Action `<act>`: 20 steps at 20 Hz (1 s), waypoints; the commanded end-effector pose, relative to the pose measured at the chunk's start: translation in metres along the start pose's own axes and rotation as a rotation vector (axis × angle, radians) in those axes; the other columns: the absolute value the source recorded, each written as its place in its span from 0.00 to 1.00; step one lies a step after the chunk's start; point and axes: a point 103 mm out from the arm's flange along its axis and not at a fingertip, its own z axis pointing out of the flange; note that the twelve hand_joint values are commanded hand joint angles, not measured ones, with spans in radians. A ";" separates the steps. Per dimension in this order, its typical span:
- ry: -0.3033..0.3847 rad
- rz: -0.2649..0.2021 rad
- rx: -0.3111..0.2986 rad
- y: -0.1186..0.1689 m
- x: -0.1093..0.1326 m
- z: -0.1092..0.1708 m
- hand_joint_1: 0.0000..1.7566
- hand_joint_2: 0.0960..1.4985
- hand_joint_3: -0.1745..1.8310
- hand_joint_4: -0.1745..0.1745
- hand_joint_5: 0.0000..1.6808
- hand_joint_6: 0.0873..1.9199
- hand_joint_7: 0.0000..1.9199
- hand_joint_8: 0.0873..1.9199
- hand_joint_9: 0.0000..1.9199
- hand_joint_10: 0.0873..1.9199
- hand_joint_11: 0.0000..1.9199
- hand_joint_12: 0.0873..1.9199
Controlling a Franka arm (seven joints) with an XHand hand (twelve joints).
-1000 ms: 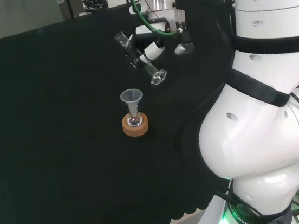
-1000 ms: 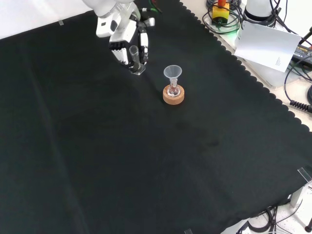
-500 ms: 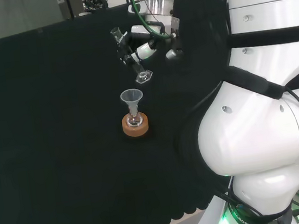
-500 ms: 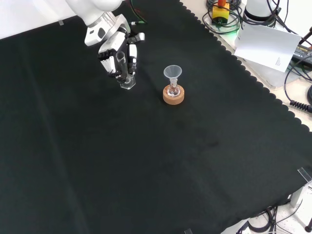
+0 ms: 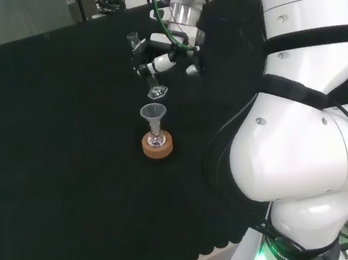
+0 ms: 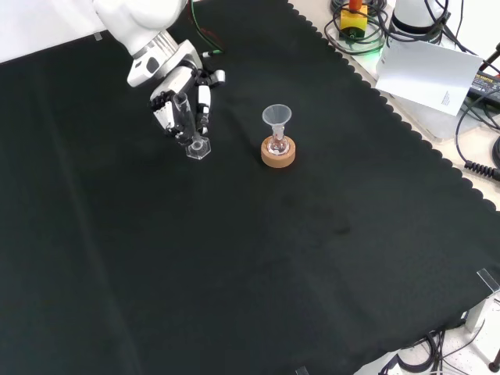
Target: Put the graduated cylinder back on the table.
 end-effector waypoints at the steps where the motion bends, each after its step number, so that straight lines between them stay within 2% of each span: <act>1: 0.036 -0.020 -0.078 0.012 -0.012 0.005 0.64 0.76 0.08 0.13 0.56 0.55 0.64 0.09 0.73 0.00 0.69 0.33; 6: 0.032 -0.043 -0.094 0.019 -0.016 0.004 0.64 0.76 0.08 0.12 0.56 0.55 0.63 0.09 0.72 0.00 0.69 0.33; 13: 0.015 -0.053 -0.130 0.028 -0.020 0.012 0.64 0.76 0.08 0.13 0.56 0.55 0.62 0.08 0.71 0.00 0.68 0.33; 20: 0.029 -0.060 -0.165 0.033 -0.026 0.021 0.64 0.76 0.08 0.14 0.55 0.55 0.61 0.08 0.70 0.00 0.67 0.33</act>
